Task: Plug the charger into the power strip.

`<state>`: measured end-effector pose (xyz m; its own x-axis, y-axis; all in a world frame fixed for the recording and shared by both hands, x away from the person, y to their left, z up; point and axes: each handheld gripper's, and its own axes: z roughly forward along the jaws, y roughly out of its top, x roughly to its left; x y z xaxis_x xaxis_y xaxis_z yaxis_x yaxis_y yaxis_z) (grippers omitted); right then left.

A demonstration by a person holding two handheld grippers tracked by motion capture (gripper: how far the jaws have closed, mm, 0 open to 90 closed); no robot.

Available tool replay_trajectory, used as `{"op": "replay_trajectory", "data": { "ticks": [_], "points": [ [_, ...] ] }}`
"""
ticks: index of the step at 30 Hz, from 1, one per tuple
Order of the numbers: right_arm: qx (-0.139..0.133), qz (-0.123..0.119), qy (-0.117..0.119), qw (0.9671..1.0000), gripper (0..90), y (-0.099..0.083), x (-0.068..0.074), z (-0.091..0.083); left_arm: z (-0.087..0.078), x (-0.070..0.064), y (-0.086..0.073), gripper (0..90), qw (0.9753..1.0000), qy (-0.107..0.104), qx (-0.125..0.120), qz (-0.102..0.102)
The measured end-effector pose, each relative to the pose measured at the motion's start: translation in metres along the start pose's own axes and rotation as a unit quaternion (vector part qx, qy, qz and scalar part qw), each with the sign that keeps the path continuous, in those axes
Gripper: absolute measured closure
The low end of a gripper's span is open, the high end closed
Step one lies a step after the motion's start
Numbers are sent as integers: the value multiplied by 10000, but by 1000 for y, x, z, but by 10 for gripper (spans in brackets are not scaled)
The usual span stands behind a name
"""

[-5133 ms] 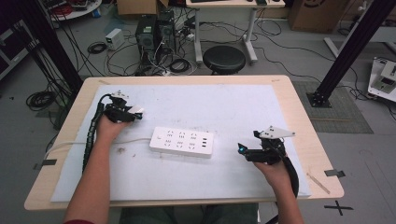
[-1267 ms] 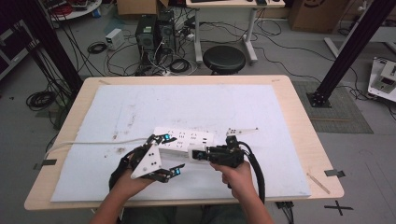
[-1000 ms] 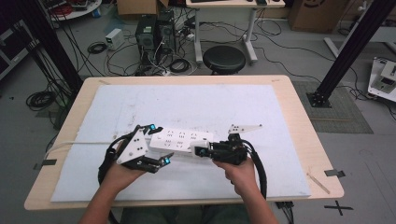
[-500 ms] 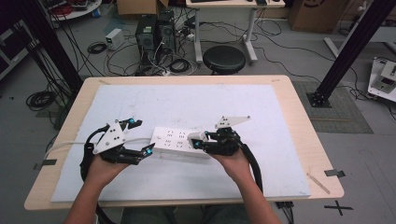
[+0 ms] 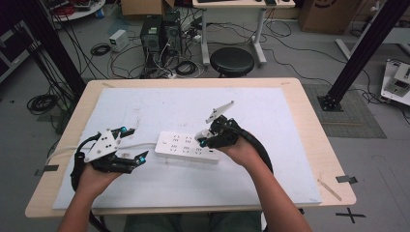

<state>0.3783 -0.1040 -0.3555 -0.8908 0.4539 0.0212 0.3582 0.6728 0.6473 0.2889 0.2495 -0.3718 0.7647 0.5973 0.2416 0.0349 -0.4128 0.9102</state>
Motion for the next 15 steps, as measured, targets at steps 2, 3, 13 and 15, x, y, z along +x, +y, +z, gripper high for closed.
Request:
{"op": "replay_trajectory", "data": {
  "ticks": [2,3,13,15],
  "points": [
    [358,-198,78,9991,633,10,-6,4,-2,1,-4,172,9999,21,99,45],
    [358,-198,78,9991,633,10,-6,4,-4,1,-5,172,9999,12,139,36],
    [1247,-567,218,9903,632,27,-18,21,-7,5,-11,172,9994,102,312,79],
    [1365,-659,216,9882,632,29,-21,23,-7,5,-12,172,9993,104,345,89]
  ]
}}
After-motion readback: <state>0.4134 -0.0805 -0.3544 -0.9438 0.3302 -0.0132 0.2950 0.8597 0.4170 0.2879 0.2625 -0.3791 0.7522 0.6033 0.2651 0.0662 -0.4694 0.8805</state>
